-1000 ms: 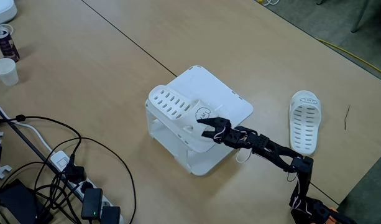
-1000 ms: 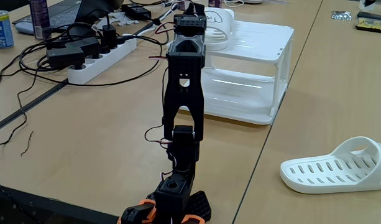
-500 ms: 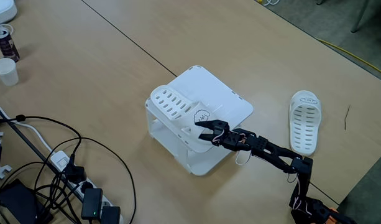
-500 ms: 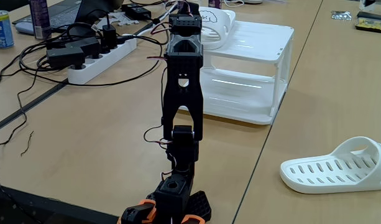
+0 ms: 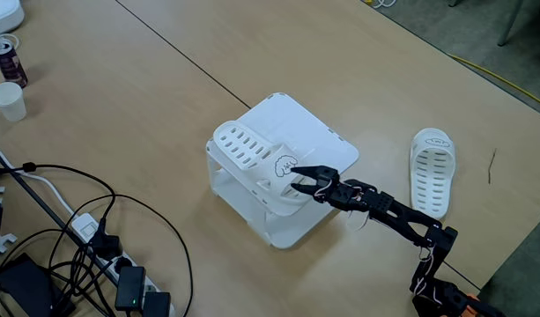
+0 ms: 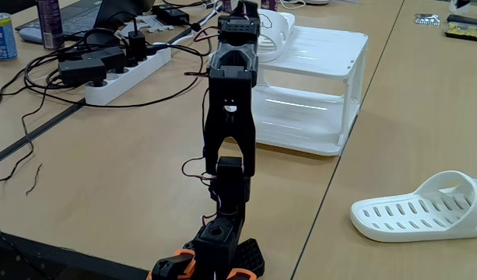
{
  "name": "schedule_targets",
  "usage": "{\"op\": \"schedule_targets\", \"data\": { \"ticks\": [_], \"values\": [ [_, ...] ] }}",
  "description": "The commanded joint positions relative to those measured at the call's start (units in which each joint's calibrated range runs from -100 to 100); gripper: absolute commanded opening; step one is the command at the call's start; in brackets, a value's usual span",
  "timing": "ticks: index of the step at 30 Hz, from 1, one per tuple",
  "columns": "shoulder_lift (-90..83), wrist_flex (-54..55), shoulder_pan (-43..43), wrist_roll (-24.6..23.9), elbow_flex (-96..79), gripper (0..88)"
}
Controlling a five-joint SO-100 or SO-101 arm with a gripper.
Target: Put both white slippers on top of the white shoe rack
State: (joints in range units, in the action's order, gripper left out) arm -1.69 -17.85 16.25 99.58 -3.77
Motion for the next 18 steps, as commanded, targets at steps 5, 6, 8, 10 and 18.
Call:
{"op": "schedule_targets", "data": {
  "ticks": [5,6,8,10,18],
  "values": [
    [-13.4,0.9,-2.6,0.4,-6.7,19.9],
    [-14.8,0.9,-3.1,0.4,-8.2,19.9],
    [-18.0,0.9,-4.7,0.4,-10.8,19.9],
    [-21.9,0.9,-8.4,0.4,-13.4,19.7],
    [-31.0,1.3,-40.4,0.4,-26.7,20.0]
  ]
}}
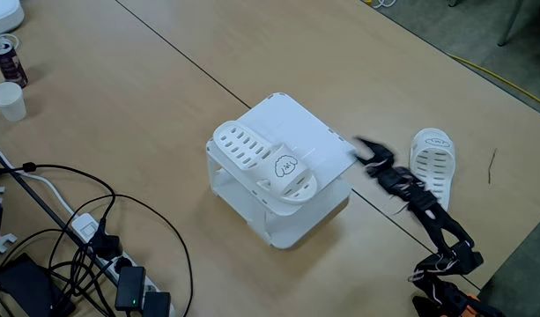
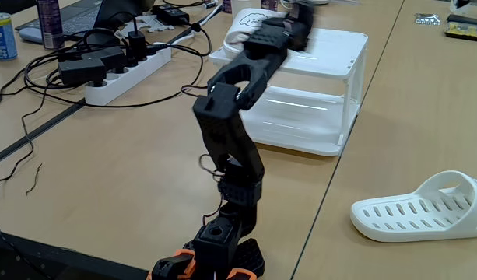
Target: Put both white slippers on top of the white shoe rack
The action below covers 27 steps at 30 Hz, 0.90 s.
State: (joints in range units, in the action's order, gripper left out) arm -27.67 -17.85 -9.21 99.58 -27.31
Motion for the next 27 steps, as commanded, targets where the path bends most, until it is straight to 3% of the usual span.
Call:
{"op": "schedule_targets", "data": {
  "ticks": [1,8,19,27],
  "values": [
    [-5.3,1.4,-18.2,0.4,-5.3,20.0],
    [-4.7,5.2,-31.1,0.4,-17.0,20.1],
    [-2.8,9.1,-36.9,0.4,-28.6,19.4],
    [8.9,11.8,-42.5,0.4,-28.0,19.2]
  ]
}}
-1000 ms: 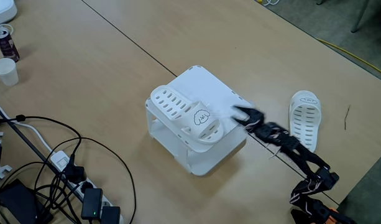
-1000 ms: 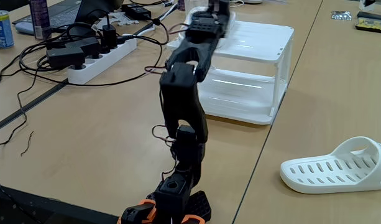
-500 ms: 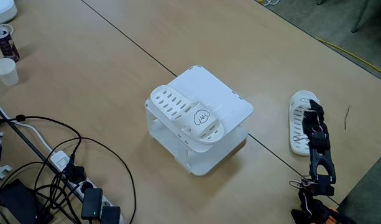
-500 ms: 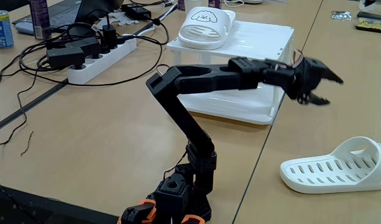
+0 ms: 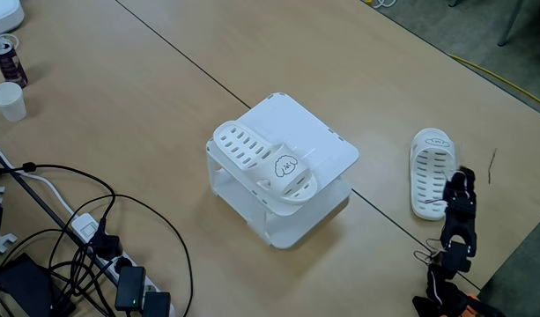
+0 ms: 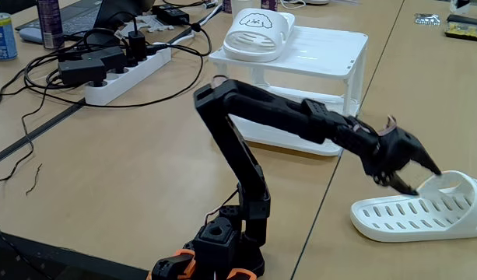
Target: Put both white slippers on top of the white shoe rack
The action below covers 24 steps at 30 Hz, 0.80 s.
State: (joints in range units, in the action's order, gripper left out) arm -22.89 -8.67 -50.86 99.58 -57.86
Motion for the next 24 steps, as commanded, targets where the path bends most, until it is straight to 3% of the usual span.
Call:
{"op": "schedule_targets", "data": {
  "ticks": [1,11,24],
  "values": [
    [6.9,3.6,-0.9,0.4,3.3,19.2],
    [20.7,5.6,-1.8,0.4,10.5,19.1],
    [24.9,7.8,-3.0,0.4,12.3,19.1]
  ]
}}
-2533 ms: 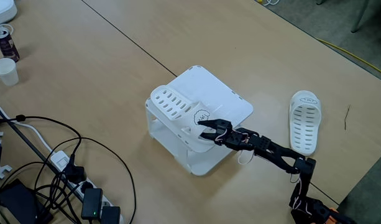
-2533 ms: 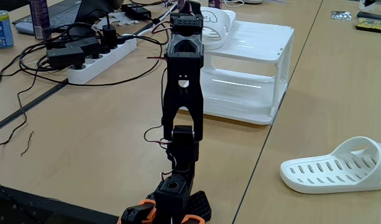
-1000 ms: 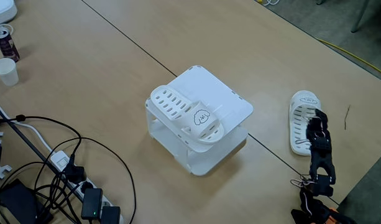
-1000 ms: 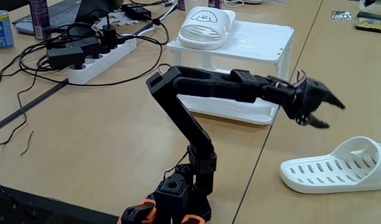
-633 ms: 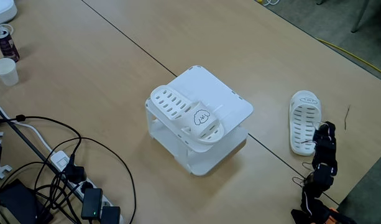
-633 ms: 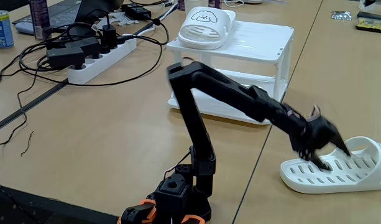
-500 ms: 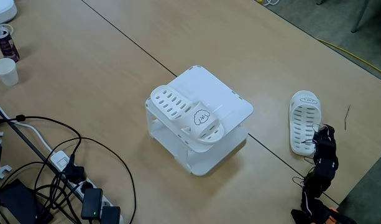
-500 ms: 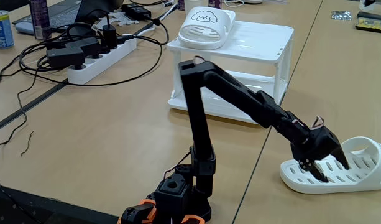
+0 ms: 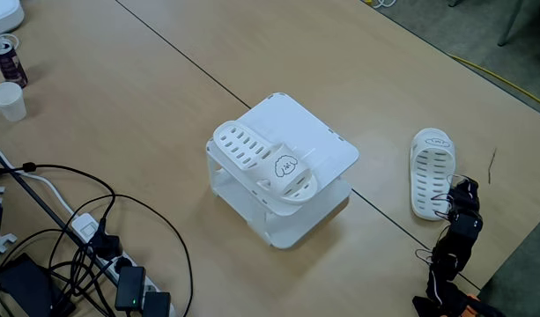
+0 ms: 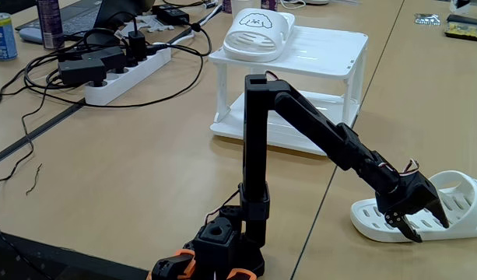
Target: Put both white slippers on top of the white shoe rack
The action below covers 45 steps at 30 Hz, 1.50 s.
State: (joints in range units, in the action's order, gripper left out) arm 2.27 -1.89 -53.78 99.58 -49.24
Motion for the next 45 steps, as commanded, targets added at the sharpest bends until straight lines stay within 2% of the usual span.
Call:
{"op": "schedule_targets", "data": {
  "ticks": [1,6,18,23,28,31,36,45],
  "values": [
    [-0.1,1.0,0.1,0.4,3.7,19.1],
    [-0.6,1.0,5.4,0.4,3.5,19.1],
    [-0.4,1.1,24.4,0.4,4.5,19.1],
    [-0.5,1.3,28.7,0.4,5.3,19.1],
    [-0.6,7.0,28.6,0.4,11.5,16.4],
    [-0.3,7.0,26.8,0.4,18.6,12.8],
    [1.1,6.7,23.1,0.4,26.9,13.0],
    [18.3,6.9,16.1,0.4,48.3,13.0]
  ]
}}
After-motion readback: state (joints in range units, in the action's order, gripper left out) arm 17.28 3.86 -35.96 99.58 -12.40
